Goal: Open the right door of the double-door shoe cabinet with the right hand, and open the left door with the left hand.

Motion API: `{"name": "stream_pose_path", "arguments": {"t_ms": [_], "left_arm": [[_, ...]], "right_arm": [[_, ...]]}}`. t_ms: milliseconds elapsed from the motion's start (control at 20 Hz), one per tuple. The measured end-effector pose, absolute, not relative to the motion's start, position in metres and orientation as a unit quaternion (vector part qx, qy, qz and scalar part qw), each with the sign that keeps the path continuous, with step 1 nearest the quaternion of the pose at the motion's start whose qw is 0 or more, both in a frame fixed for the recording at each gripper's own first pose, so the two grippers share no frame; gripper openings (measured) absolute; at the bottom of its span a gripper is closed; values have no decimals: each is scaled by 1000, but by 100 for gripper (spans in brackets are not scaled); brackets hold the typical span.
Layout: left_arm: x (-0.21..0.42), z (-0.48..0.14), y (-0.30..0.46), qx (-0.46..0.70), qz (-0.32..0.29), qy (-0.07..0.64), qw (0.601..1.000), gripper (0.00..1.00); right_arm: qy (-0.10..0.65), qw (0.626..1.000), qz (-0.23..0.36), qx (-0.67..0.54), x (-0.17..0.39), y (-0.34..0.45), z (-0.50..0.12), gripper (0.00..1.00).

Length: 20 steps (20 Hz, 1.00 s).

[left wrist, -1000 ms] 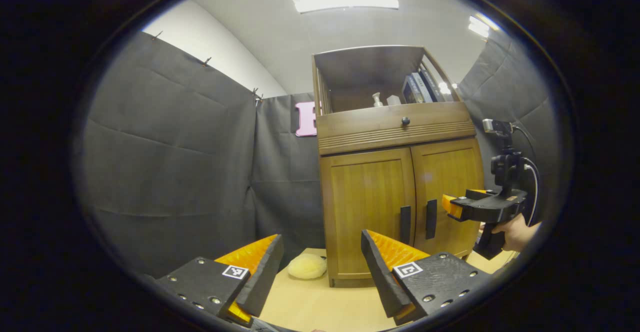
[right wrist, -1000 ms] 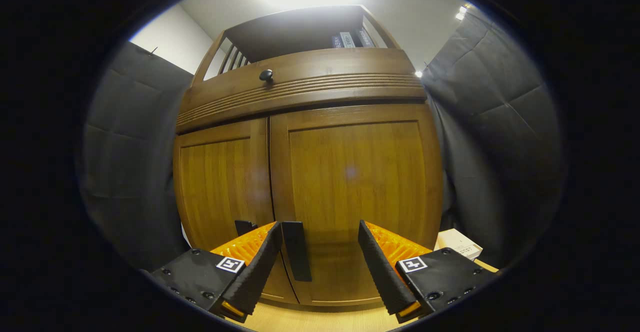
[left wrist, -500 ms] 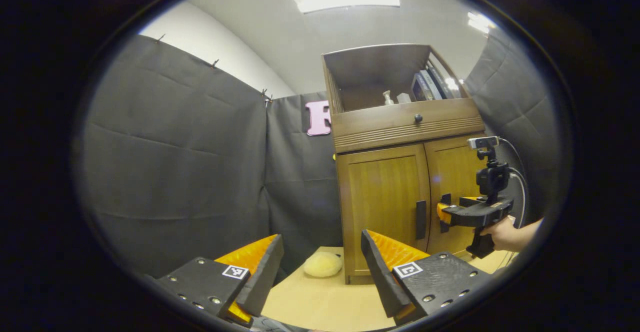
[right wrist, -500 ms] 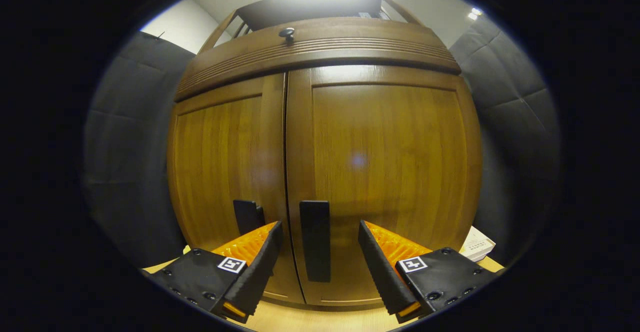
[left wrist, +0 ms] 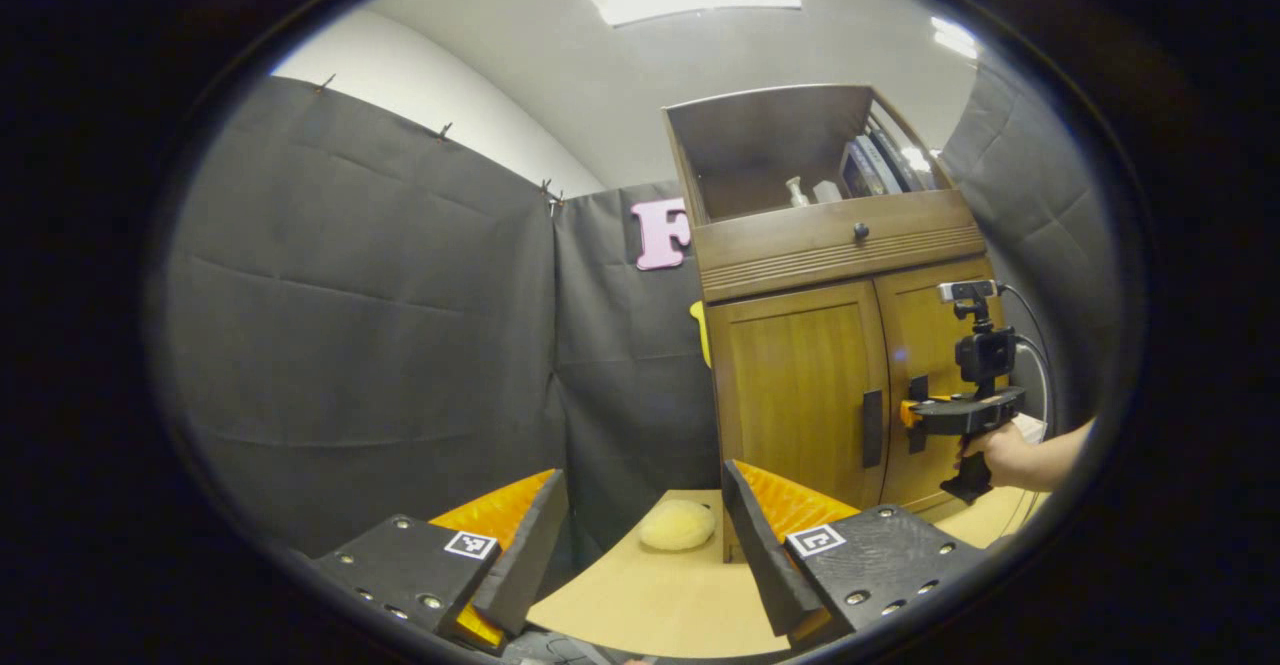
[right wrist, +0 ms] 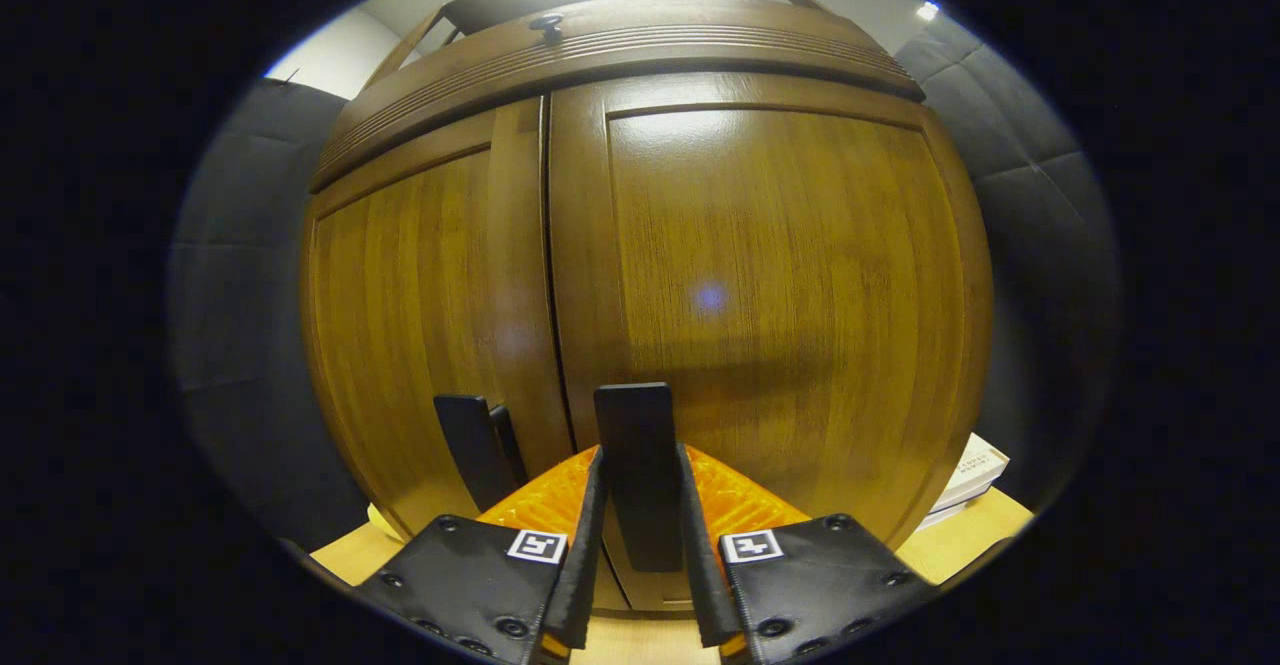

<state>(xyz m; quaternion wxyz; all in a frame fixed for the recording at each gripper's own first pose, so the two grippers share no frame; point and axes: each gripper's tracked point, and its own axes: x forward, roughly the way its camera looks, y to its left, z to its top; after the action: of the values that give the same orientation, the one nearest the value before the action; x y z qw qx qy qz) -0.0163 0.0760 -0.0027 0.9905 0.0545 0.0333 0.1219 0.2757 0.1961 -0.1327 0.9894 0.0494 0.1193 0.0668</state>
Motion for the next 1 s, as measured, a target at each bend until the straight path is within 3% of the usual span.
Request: {"name": "stream_pose_path", "arguments": {"t_ms": [50,200,250,1000], "left_arm": [[-16,-2,76,54,122,32,991,91],[-17,-1,76,46,118,31,991,91],[-18,0,76,44,116,31,992,91],[-13,17,74,27,62,14,998,91]], "right_arm": [[124,989,72,42,271,194,-132,30],[131,987,81,43,268,195,-131,16],[135,986,85,45,267,194,-132,19],[143,980,131,52,192,170,-119,16]]}}
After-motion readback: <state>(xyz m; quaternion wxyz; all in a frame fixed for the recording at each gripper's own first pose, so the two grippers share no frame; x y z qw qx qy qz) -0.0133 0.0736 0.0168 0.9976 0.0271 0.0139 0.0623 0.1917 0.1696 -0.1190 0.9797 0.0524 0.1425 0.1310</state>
